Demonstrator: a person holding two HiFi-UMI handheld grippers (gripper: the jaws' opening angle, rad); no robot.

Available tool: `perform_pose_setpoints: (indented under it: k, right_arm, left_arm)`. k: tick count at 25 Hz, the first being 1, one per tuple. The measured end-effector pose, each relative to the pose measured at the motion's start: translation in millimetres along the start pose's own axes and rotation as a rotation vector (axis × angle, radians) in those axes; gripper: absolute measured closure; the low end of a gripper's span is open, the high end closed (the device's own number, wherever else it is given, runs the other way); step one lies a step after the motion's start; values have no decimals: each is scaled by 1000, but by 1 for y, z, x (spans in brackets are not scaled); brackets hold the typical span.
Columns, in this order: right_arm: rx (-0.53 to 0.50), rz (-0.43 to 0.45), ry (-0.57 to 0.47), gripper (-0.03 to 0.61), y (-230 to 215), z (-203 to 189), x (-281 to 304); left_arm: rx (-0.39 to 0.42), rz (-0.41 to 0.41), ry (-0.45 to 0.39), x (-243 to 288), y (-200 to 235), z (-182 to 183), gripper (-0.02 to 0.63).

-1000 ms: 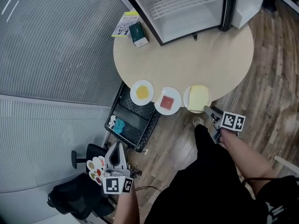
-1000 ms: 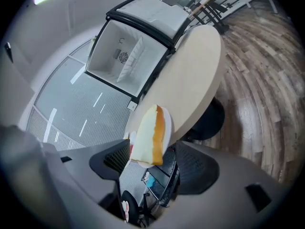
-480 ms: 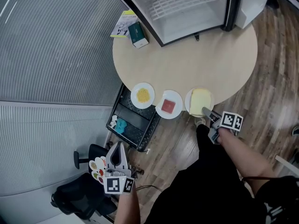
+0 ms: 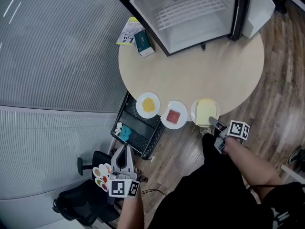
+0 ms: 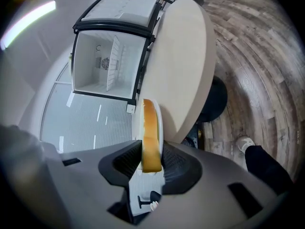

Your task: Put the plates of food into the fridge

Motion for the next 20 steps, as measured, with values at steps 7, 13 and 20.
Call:
perform_pose_setpoints:
  k: [7,13,20]
  right_arm:
    - [-29,16,-2,459,25,25,-6]
    - [-55,81,-14,460,59,50,3]
    - [-59,142,-28,460,96,79,24]
  left_arm:
    - [7,-7,-30,22,0,20,609]
    - [21,-18,-61,47,1,42,609]
    - [41,-19,-98,80,12,63,609]
Point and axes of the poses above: the fingertips, and each gripper's own axes: x forward along the fingers, y to its left, z out of its top, the point moved 8 cm from there along -x, backward along the fingers, and after that the axes turned 8 degrees about x, right-handed, at the moved point
